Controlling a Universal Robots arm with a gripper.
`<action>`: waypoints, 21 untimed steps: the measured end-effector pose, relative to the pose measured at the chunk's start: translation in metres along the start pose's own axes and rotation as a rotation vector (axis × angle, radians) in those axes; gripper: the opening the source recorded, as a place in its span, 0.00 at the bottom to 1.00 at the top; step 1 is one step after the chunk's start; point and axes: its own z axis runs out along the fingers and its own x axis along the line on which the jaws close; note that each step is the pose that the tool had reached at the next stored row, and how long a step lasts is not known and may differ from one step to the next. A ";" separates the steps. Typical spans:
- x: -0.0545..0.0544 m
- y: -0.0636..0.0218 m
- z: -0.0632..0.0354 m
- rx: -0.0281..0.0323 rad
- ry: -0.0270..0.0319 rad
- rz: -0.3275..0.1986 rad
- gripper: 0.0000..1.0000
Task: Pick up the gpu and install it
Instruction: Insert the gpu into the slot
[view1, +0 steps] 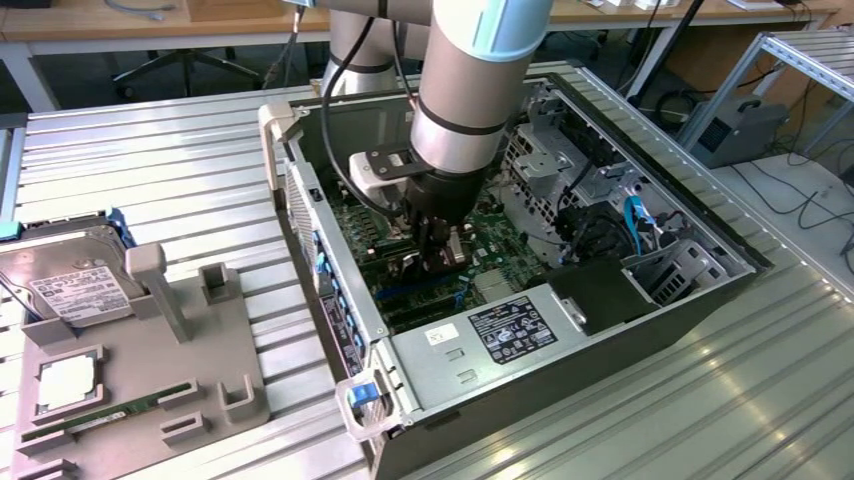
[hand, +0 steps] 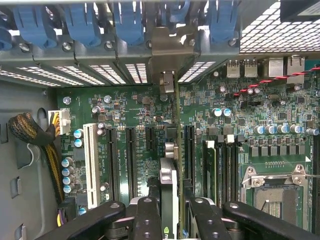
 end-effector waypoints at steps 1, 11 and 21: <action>0.000 0.0000 0.0000 0.0000 0.0001 0.000 0.27; -0.001 0.0002 -0.0105 0.0003 0.0001 0.000 0.35; -0.002 0.0002 -0.0156 0.0011 0.0001 0.000 0.35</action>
